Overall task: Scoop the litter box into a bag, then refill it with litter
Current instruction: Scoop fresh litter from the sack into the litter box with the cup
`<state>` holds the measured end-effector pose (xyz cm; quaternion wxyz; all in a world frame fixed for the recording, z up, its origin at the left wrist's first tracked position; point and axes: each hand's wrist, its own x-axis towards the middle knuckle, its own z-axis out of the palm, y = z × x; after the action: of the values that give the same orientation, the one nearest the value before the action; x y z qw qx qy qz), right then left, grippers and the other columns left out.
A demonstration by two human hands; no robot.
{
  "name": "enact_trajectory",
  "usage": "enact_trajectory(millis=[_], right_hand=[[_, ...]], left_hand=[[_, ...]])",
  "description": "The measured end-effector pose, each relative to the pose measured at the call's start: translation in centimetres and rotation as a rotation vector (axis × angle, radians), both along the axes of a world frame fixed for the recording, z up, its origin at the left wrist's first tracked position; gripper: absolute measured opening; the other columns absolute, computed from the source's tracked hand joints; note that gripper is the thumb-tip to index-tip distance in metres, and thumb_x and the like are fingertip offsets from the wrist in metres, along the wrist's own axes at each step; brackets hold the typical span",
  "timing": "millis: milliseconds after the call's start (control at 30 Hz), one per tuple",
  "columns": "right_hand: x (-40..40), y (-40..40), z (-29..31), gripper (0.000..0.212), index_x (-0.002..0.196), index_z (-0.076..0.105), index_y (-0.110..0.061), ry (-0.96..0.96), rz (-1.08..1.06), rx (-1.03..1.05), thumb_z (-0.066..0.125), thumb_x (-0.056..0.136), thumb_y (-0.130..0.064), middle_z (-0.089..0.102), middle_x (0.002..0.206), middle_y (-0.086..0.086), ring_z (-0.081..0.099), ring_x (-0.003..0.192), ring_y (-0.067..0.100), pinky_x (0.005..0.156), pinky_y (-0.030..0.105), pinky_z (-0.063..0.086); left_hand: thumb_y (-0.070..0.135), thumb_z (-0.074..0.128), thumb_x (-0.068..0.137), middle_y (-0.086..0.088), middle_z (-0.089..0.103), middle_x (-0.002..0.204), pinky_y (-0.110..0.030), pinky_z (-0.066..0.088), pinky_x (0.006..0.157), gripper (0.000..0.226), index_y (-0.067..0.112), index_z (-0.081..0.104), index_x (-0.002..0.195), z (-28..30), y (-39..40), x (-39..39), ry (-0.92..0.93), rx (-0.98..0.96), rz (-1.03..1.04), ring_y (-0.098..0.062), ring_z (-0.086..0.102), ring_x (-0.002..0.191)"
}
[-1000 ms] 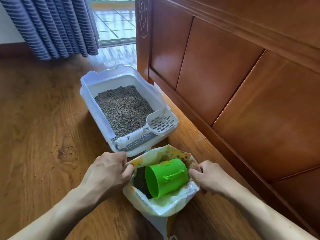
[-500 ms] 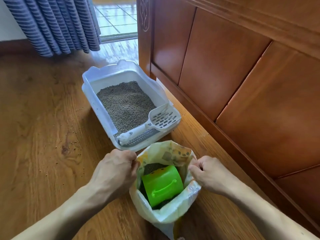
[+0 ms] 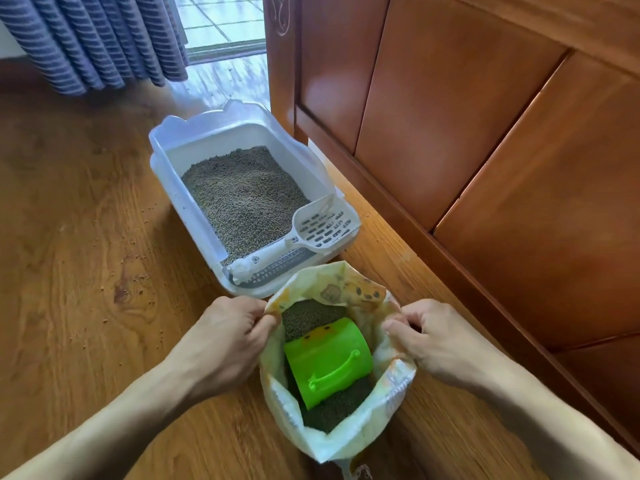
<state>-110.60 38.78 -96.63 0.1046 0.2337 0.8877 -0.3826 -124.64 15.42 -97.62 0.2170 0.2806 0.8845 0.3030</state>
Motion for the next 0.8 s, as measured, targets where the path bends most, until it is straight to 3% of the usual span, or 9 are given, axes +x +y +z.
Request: enact_trajectory(millis=[133, 300, 533, 733, 800], right_hand=[[0.1, 0.6, 5.4, 0.044, 0.061, 0.057, -0.002, 0.024, -0.021, -0.006, 0.053, 0.096, -0.029, 0.054, 0.054, 0.001, 0.042, 0.047, 0.016, 0.047, 0.033, 0.034], [0.5, -0.6, 16.2, 0.045, 0.059, 0.050, -0.001, -0.029, 0.015, 0.052, 0.054, 0.094, -0.030, 0.042, 0.052, -0.003, 0.034, 0.045, 0.009, 0.047, 0.030, 0.029], [1.0, -1.8, 40.1, 0.043, 0.059, 0.046, -0.004, -0.029, 0.023, 0.055, 0.056, 0.093, -0.027, 0.038, 0.050, -0.006, 0.032, 0.047, 0.009, 0.051, 0.036, 0.035], [-0.5, -3.7, 62.1, 0.046, 0.052, 0.037, -0.011, 0.088, 0.018, 0.068, 0.058, 0.091, -0.023, 0.032, 0.048, -0.008, 0.030, 0.044, 0.007, 0.047, 0.027, 0.027], [-0.6, -4.0, 68.1, 0.043, 0.052, 0.044, -0.011, 0.113, 0.030, 0.067, 0.057, 0.091, -0.023, 0.038, 0.050, -0.005, 0.033, 0.046, 0.008, 0.048, 0.027, 0.028]], left_hand=[[0.027, 0.055, 0.099, 0.009, 0.037, 0.047, -0.027, 0.029, 0.047, 0.044, 0.005, 0.046, 0.062, 4.3, 0.1, -1.2, -0.098, 0.063, 0.083, -0.009, 0.030, 0.044], [0.024, 0.051, 0.101, 0.005, 0.041, 0.053, -0.026, 0.030, 0.047, 0.038, 0.000, 0.058, 0.073, 14.8, -0.7, 1.5, -0.207, 0.058, 0.072, -0.010, 0.033, 0.047], [0.025, 0.051, 0.101, 0.003, 0.042, 0.055, -0.029, 0.030, 0.051, 0.038, -0.002, 0.058, 0.075, 38.7, -3.1, 1.6, -0.231, 0.068, 0.121, -0.009, 0.034, 0.050], [0.030, 0.051, 0.101, 0.000, 0.044, 0.057, -0.035, 0.034, 0.051, 0.042, 0.000, 0.054, 0.073, 61.1, -5.3, 1.6, -0.156, 0.120, 0.139, -0.011, 0.037, 0.052], [0.032, 0.050, 0.099, -0.001, 0.044, 0.057, -0.041, 0.037, 0.052, 0.043, 0.000, 0.052, 0.071, 67.6, -5.9, 1.8, -0.114, 0.130, 0.155, -0.013, 0.039, 0.053]])
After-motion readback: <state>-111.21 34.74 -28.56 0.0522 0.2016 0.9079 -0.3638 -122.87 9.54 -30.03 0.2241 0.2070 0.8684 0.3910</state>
